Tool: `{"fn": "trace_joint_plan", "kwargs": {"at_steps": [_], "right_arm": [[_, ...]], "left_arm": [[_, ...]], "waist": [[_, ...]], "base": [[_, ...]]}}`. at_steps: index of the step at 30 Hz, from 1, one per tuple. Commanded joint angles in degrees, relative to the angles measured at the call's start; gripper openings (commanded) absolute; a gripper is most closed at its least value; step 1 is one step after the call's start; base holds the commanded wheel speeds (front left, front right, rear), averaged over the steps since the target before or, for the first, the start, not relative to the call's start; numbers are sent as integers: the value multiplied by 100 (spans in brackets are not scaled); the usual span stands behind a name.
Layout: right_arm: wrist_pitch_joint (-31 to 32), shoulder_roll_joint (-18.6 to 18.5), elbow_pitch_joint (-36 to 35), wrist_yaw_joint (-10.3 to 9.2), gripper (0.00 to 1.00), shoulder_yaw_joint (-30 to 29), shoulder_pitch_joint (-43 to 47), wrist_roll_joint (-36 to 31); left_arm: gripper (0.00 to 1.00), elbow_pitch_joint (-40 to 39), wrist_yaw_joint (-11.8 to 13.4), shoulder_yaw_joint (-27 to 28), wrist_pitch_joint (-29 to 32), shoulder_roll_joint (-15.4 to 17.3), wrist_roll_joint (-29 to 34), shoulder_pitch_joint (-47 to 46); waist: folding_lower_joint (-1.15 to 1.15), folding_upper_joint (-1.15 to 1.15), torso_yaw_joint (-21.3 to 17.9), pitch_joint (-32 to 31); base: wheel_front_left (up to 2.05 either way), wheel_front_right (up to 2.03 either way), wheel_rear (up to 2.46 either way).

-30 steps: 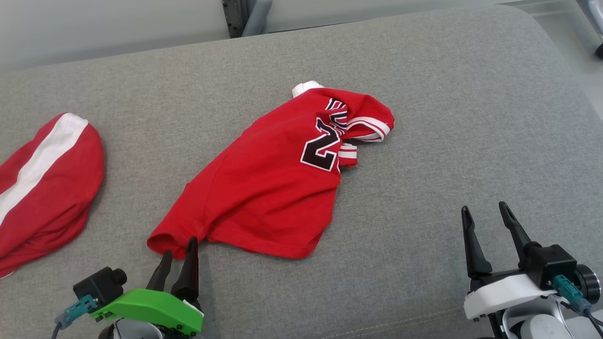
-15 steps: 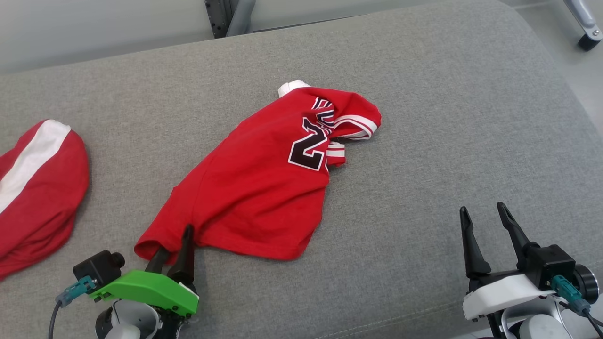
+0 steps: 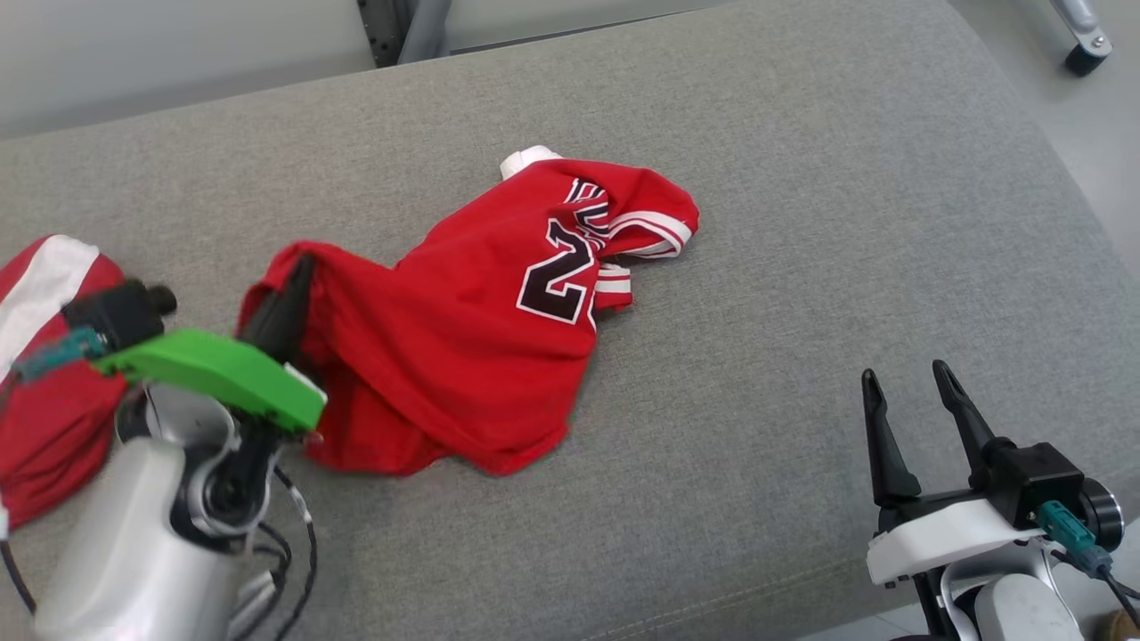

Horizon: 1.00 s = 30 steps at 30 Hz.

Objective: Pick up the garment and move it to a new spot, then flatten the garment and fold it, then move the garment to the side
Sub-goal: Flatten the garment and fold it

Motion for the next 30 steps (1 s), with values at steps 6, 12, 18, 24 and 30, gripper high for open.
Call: {"fn": "trace_joint_plan", "kwargs": {"at_steps": [6,12,18,24,30], "right_arm": [[-19,-12,49,-2,100,46,-72,155],[-19,-12,59,-2,100,-78,110,149],[-19,-12,29,-2,100,-214,222,87],[-19,-13,-9,-2,100,-259,305,-18],[-19,-13,-64,-2,100,-317,202,-196]], "left_arm": [[0,111,44,148,601,428,28,-1476],[0,-119,-157,-175,1043,516,234,-2359],[0,-1145,-341,-689,1706,758,-5,-1390],[0,-2172,-411,-1219,2289,1527,-201,406],[0,-2196,-292,-1487,2405,2101,-237,1789]], "waist": [[0,0,-231,-6],[0,0,-212,-107],[0,0,5,-191],[0,0,354,-174],[0,0,838,5]], "base": [[0,0,0],[0,0,0],[0,0,0],[0,0,0],[0,0,0]]}}
